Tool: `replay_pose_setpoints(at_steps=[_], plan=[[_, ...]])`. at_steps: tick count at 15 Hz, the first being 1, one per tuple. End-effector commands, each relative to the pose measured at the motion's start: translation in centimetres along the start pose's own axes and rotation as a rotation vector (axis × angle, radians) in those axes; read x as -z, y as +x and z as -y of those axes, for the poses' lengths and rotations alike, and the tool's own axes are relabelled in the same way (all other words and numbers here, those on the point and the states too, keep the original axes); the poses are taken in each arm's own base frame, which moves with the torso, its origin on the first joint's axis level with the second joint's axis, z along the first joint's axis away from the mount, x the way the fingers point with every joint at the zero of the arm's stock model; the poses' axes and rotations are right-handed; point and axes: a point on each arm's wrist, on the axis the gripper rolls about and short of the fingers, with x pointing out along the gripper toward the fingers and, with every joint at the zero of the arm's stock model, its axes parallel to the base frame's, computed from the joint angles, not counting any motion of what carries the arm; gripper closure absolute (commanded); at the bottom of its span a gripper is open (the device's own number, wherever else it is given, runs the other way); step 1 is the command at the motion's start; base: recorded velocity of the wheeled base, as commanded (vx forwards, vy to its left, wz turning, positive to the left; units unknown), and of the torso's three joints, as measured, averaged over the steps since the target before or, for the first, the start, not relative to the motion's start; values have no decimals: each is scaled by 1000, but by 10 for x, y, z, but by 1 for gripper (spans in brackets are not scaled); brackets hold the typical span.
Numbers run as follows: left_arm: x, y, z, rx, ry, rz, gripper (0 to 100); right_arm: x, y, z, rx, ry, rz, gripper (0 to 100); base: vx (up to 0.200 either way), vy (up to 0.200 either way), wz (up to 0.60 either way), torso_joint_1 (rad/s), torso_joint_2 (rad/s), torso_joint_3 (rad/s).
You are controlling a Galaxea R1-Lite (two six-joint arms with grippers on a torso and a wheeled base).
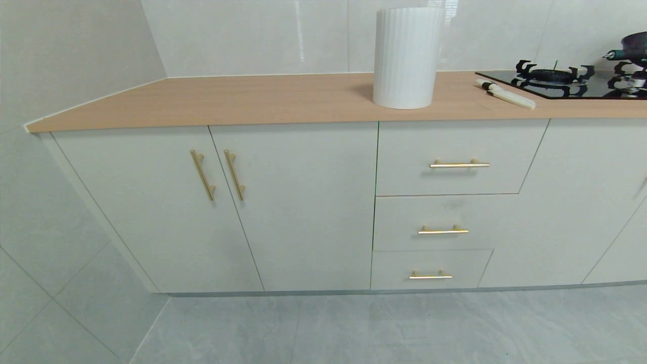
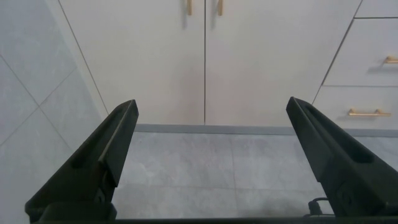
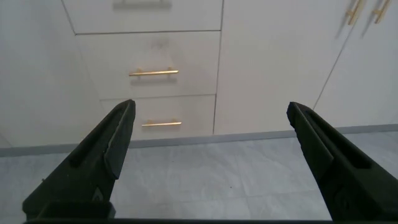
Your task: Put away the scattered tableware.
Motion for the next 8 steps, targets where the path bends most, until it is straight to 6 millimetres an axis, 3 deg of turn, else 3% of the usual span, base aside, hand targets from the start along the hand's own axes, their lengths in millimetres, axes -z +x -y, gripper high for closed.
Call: replay_pose_setpoints(at_steps=[1,2,8], plan=[[0,0,0,-1,0,-1,0,0,0,-1,-27,-11,-4,0,0,0,0,0,0,0],[0,0,0,-1,0,-1,0,3,1,-3,-120,-25,-29,0,0,0,0,0,0,0],[0,0,0,-1,7,-1,0,5,0,-3,-137,21,-46,0,0,0,0,0,0,0]])
